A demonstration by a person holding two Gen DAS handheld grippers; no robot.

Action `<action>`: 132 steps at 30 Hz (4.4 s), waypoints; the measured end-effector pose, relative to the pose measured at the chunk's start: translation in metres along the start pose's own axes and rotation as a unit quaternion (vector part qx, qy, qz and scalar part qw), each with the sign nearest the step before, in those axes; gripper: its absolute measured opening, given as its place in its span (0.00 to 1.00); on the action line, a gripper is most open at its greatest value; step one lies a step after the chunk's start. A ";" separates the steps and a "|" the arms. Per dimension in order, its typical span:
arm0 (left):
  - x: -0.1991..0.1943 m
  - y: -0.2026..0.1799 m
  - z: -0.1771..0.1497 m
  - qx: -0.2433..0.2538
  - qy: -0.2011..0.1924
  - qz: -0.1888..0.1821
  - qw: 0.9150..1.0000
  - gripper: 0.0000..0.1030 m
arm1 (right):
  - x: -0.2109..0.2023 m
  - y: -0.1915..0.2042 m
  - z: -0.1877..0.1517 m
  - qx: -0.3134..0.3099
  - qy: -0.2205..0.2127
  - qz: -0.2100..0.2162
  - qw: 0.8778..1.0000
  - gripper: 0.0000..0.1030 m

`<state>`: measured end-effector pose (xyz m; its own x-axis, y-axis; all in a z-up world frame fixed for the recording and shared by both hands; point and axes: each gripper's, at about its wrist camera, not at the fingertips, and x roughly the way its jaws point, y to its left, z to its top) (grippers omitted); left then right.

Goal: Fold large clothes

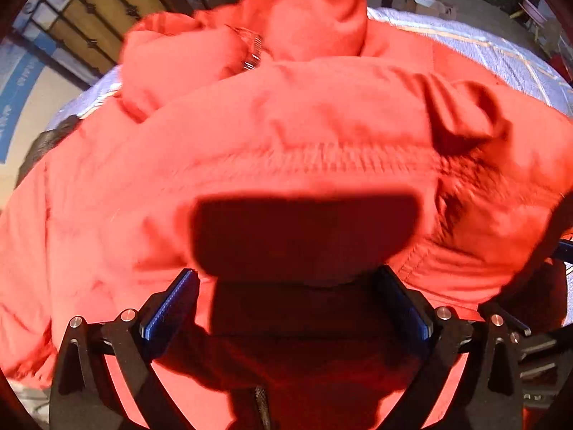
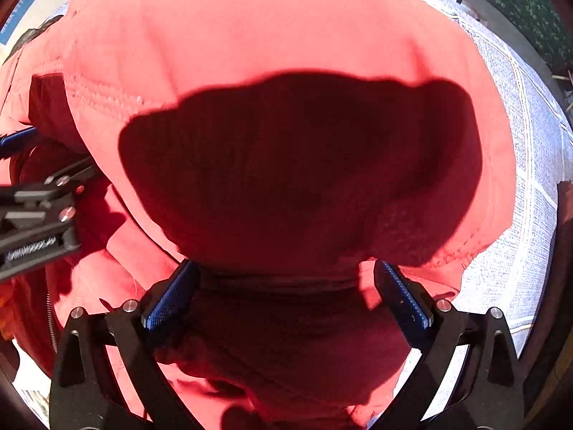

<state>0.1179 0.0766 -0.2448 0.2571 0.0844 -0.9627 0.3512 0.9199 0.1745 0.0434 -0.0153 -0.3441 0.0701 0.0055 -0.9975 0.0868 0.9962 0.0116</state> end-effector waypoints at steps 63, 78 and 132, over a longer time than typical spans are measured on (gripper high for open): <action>-0.138 -0.045 0.016 0.011 -0.153 0.011 0.988 0.16 | -0.110 -0.063 -0.086 0.125 -0.098 0.053 0.986 0.94; -0.170 -0.031 -0.042 0.068 -0.209 -0.030 0.975 0.94 | -0.137 -0.051 -0.012 0.098 -0.142 0.074 0.982 0.94; -0.128 0.230 -0.113 -0.159 -0.079 0.002 0.984 0.94 | -0.103 -0.028 -0.040 0.036 -0.083 0.071 0.993 0.95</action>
<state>0.0645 0.3208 -0.1048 0.4033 0.0504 -0.9137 0.0569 0.9952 0.0800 -0.0058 -0.0405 -0.2441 0.2482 0.1251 -0.9606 0.1346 0.9775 0.1621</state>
